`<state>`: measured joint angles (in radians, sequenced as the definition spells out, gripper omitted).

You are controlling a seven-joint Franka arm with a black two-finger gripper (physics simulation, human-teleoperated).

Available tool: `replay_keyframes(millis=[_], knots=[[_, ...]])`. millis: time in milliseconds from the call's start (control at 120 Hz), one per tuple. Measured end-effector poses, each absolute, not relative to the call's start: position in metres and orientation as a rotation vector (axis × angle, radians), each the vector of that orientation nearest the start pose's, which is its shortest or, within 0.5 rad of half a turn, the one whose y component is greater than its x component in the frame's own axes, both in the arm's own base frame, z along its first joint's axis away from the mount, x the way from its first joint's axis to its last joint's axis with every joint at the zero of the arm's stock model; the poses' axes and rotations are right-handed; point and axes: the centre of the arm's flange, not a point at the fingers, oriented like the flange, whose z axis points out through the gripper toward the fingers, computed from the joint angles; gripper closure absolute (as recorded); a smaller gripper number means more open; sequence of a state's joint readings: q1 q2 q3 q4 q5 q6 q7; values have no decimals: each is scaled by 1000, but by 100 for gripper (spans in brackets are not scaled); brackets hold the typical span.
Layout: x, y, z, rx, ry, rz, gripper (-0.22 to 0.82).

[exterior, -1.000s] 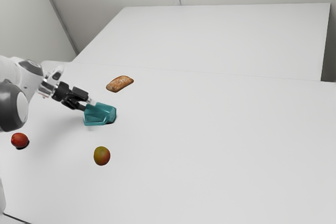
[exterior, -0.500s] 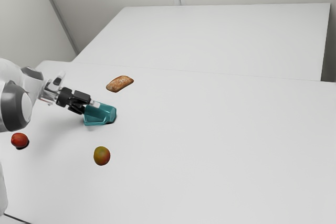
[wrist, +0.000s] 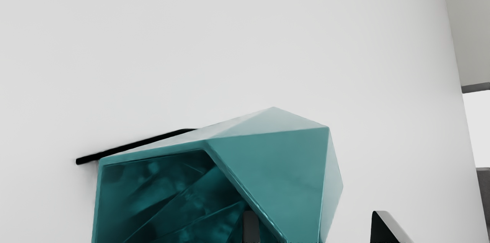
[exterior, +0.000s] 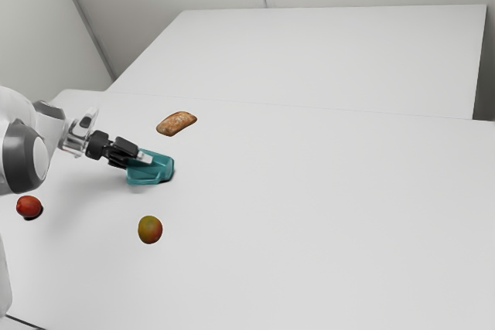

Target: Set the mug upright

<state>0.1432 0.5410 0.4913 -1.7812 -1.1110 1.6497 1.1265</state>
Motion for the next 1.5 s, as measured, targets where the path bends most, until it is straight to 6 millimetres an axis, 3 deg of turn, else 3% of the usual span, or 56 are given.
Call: replay_keyframes(millis=[250,458,750,842,917,1142,1267,1500], knots=[[558,266,274,2220,-42,349,61],[558,267,282,2218,-54,365,71],[559,254,332,2211,-125,439,77],[552,234,355,2204,-170,457,78],[550,203,381,2237,-260,452,78],[566,111,431,2514,-667,341,79],[575,85,436,2679,-851,264,79],[586,40,423,2859,-1083,187,79]])
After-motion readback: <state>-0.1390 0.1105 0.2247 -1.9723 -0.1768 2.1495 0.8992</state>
